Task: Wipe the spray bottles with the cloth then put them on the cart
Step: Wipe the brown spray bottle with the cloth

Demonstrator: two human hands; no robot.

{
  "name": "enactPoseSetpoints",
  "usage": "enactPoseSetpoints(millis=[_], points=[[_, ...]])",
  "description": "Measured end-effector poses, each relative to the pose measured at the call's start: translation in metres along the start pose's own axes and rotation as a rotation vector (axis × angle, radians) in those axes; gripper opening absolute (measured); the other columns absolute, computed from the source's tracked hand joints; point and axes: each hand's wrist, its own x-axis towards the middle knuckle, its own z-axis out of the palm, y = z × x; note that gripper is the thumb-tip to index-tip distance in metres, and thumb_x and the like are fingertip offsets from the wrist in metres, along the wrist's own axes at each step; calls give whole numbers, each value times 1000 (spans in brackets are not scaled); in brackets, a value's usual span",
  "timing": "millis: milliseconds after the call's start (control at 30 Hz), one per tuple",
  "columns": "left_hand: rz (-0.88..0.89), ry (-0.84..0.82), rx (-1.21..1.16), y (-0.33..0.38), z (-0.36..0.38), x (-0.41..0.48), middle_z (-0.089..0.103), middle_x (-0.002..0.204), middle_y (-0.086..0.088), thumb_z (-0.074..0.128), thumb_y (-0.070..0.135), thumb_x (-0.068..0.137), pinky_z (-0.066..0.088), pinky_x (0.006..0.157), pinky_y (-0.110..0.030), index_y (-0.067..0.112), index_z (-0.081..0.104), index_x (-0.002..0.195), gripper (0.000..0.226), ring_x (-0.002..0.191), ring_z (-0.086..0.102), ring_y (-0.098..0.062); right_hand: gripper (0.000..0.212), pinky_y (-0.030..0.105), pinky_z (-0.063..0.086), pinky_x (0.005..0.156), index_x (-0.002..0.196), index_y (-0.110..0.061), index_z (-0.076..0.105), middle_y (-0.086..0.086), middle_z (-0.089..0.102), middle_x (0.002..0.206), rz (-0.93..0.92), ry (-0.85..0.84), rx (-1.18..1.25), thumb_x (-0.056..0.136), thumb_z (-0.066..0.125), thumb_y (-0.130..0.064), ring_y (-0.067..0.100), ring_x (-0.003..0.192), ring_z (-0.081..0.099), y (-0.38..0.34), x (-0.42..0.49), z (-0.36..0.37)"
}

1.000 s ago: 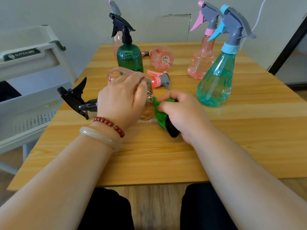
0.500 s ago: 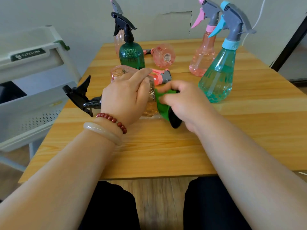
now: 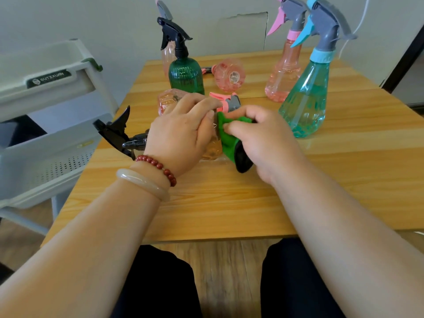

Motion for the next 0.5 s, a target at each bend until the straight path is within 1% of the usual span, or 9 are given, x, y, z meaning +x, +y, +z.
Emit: enactPoseSetpoints(millis=[33,100,133,167,233,333,367,400,500], points=[[1,-1,4,0,0,0,59,126,3,22,39,100,52,78,-42,24,63,127,51,110,58,-25,16,28,53,68,81,-31,67,1,68,84,-19,-9,-52,86,68,-16,15,73,61,4,-1,0],[-10,5,2,1,2,0,59,126,4,22,38,100,51,78,-40,25,63,125,51,109,58,-23,17,12,40,53,81,-32,65,-11,59,78,-47,-90,-251,87,67,-16,6,68,53,12,-2,-4],[-23,6,-3,2,2,0,60,126,5,22,38,99,51,78,-39,25,64,125,51,109,58,-22,16,9,35,48,83,-32,65,-16,55,78,-41,-129,-335,87,67,-17,2,67,49,13,-2,-7],[-37,8,-9,2,2,0,60,125,5,21,38,99,50,78,-38,25,64,124,51,108,59,-22,14,10,34,49,85,-31,66,-18,53,78,-31,-154,-379,87,67,-17,0,67,48,13,0,-9],[-57,8,-17,3,3,2,60,126,4,20,38,98,49,78,-36,24,63,124,52,109,58,-23,14,13,37,56,86,-32,67,-19,54,80,-34,-160,-395,87,68,-18,0,70,49,10,3,-11],[-46,5,-16,0,2,3,60,126,2,19,38,99,47,77,-35,24,63,125,53,109,59,-24,15,24,51,70,84,-34,67,-12,62,86,-47,-93,-200,86,70,-19,8,80,60,6,3,-10],[-33,9,-17,-1,2,2,61,125,2,20,37,99,48,76,-36,23,63,124,52,108,59,-24,15,23,52,71,83,-34,67,-11,63,88,-53,-89,-156,85,71,-20,9,81,61,6,2,-10],[-21,15,-19,-1,2,1,61,124,2,21,36,99,48,75,-36,22,64,123,51,107,60,-24,14,18,50,68,82,-34,66,-13,62,88,-62,-106,-174,85,72,-21,6,80,59,6,1,-11],[-29,22,-27,-2,4,1,62,124,3,22,35,99,47,75,-32,23,65,123,51,107,59,-20,14,10,35,50,83,-33,66,-14,54,84,-103,-184,-462,86,71,-20,-1,69,47,10,11,-10]])
